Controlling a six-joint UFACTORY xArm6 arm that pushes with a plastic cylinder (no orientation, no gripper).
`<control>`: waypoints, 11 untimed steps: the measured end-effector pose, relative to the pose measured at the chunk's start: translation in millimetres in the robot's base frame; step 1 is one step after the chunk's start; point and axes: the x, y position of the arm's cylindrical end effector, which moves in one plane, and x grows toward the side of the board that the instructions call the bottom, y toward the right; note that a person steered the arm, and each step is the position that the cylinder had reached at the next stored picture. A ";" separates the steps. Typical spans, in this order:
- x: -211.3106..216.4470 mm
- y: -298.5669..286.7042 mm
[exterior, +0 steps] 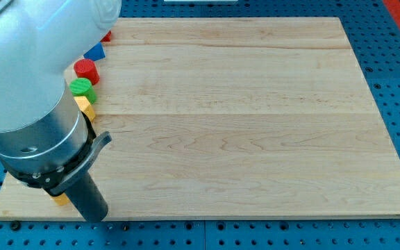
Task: Place the yellow heart bottom right to the blue cube
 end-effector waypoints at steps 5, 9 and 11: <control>-14.5 -90.9; -18.0 -89.8; -52.4 -38.3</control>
